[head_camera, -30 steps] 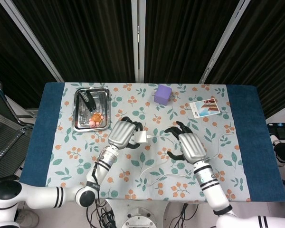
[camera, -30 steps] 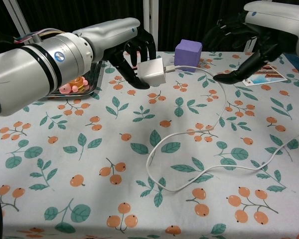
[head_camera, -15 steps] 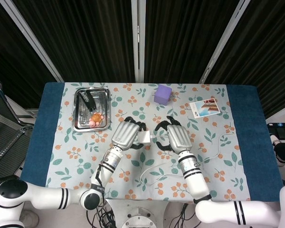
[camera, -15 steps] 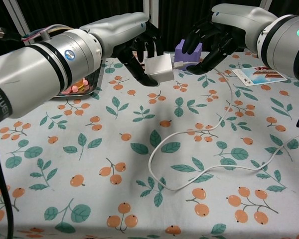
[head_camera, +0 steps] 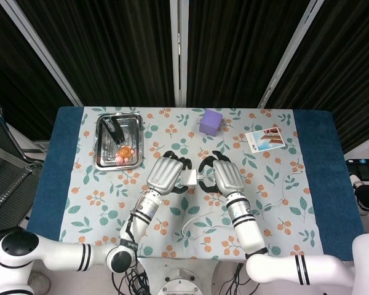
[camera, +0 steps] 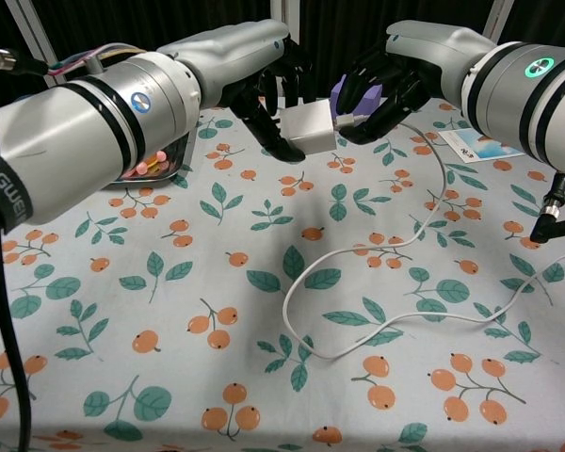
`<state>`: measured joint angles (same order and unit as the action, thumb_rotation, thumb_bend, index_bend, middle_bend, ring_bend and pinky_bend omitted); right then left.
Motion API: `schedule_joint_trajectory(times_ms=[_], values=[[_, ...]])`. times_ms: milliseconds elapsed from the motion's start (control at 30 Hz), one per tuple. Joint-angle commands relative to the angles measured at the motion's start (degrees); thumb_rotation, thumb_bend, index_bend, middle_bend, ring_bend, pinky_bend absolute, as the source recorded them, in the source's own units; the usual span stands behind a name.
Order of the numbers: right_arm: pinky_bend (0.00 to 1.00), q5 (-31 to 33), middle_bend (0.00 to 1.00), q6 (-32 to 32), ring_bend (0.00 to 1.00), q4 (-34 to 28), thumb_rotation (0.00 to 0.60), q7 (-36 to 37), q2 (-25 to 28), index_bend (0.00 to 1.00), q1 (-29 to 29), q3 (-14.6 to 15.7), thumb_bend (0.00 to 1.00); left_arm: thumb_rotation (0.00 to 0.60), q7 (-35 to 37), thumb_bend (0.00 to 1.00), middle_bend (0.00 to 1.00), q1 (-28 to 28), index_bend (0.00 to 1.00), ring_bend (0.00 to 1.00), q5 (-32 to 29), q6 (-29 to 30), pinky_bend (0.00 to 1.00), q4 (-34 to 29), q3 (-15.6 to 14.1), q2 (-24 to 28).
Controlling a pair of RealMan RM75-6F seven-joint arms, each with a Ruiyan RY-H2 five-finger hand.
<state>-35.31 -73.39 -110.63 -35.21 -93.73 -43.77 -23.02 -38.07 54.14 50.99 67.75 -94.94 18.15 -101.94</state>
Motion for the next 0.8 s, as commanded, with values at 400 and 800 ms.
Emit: schedule_joint_trajectory(times_ms=[400, 800], values=[[0.15, 0.67, 0.32, -0.27, 0.10, 0.78, 0.600, 1.60, 0.04, 0.53, -1.23, 0.57, 0.26, 0.600, -0.26, 0.33, 0.56, 0.13, 0.58, 0.42, 0.02, 0.38, 0.26, -0.02, -0.49, -0.26], [0.15, 1.19, 0.35, -0.28, 0.13, 1.01, 0.600, 2.53, 0.19, 0.65, -1.83, 1.29, 0.27, 0.600, -0.59, 0.33, 0.56, -0.06, 0.58, 0.42, -0.31, 0.66, 0.26, -0.26, -0.70, 0.34]])
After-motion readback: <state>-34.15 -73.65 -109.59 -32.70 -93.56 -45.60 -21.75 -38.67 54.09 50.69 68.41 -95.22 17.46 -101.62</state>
